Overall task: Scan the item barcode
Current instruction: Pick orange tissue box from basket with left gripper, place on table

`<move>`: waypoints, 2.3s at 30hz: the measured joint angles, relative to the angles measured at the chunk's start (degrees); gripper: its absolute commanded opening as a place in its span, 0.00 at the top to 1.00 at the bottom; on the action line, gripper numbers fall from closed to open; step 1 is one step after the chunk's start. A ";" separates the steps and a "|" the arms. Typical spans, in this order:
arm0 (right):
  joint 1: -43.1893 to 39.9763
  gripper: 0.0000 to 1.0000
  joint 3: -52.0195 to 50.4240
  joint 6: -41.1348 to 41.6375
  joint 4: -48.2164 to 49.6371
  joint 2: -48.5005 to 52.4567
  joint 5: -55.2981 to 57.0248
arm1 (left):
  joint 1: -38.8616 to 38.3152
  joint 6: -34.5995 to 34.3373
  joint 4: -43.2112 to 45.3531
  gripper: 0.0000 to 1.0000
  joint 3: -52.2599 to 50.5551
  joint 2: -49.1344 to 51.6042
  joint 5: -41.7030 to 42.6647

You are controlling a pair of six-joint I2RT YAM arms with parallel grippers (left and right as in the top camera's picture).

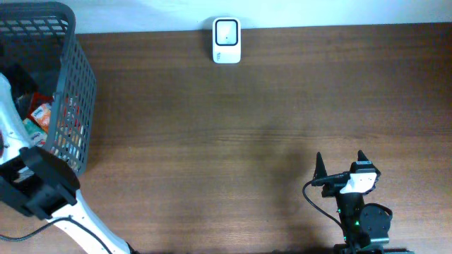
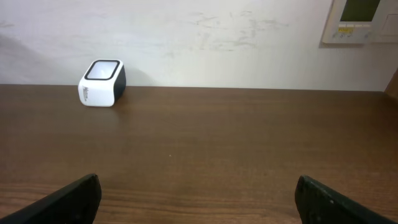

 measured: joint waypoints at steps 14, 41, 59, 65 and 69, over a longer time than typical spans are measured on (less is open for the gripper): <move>0.00 0.01 0.00 0.00 0.00 0.00 0.00 | -2.21 -0.26 -4.37 1.00 0.33 12.96 -1.33; 0.00 0.01 0.00 0.04 0.00 0.00 0.00 | -48.59 -13.66 -0.61 0.97 -14.45 1.44 -8.15; 0.00 0.01 0.00 0.00 0.00 0.00 0.00 | -52.30 -12.66 1.16 0.21 -8.28 4.85 8.46; 0.00 0.01 0.00 0.02 0.00 0.00 0.00 | -36.70 -5.73 -11.67 0.23 37.27 4.94 6.12; 0.00 0.01 0.00 0.04 0.02 -0.02 0.00 | -16.57 -5.01 -19.43 0.38 45.33 4.48 -2.21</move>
